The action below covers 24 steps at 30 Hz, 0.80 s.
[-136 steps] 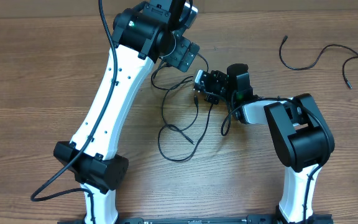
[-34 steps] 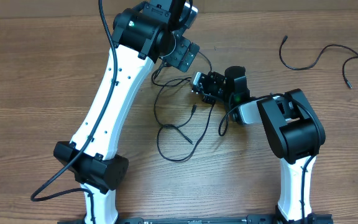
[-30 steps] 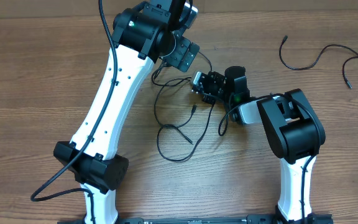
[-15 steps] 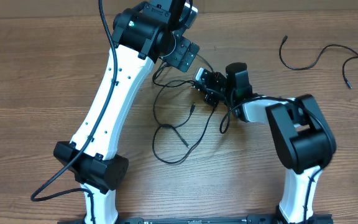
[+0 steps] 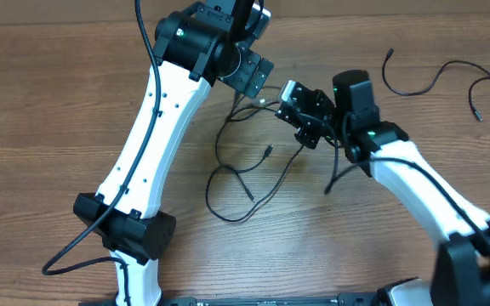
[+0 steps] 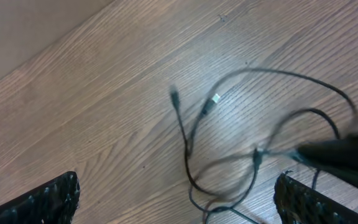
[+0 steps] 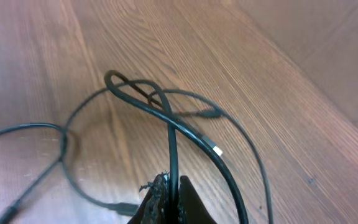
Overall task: Untangle cables
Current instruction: 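Lift the grasped cable up and rightward with the right gripper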
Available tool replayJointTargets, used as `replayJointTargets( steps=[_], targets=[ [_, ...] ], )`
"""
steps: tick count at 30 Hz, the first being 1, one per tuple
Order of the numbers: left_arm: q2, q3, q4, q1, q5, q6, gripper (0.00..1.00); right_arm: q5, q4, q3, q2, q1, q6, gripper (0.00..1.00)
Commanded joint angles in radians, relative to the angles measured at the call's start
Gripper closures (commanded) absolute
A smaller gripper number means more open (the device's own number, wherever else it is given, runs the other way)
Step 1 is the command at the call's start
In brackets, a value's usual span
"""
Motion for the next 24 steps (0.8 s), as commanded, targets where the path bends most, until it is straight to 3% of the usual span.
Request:
replayJointTargets(
  steps=[1, 10, 19, 24],
  targets=[
    [0.006, 0.014, 0.001, 0.003, 0.009, 0.005, 0.0, -0.056, -0.045, 0.005, -0.114, 0.0, 0.01, 0.96],
    [0.006, 0.014, 0.001, 0.003, 0.009, 0.005, 0.01, -0.126, -0.154, 0.005, -0.223, 0.0, 0.019, 0.96],
    [0.006, 0.014, 0.001, 0.003, 0.009, 0.005, 0.0, -0.126, -0.187, 0.005, -0.223, 0.0, 0.278, 0.96],
    [0.006, 0.014, 0.001, 0.003, 0.009, 0.005, 0.0, -0.123, -0.338, 0.005, -0.223, 0.0, 0.299, 0.96]
  ],
)
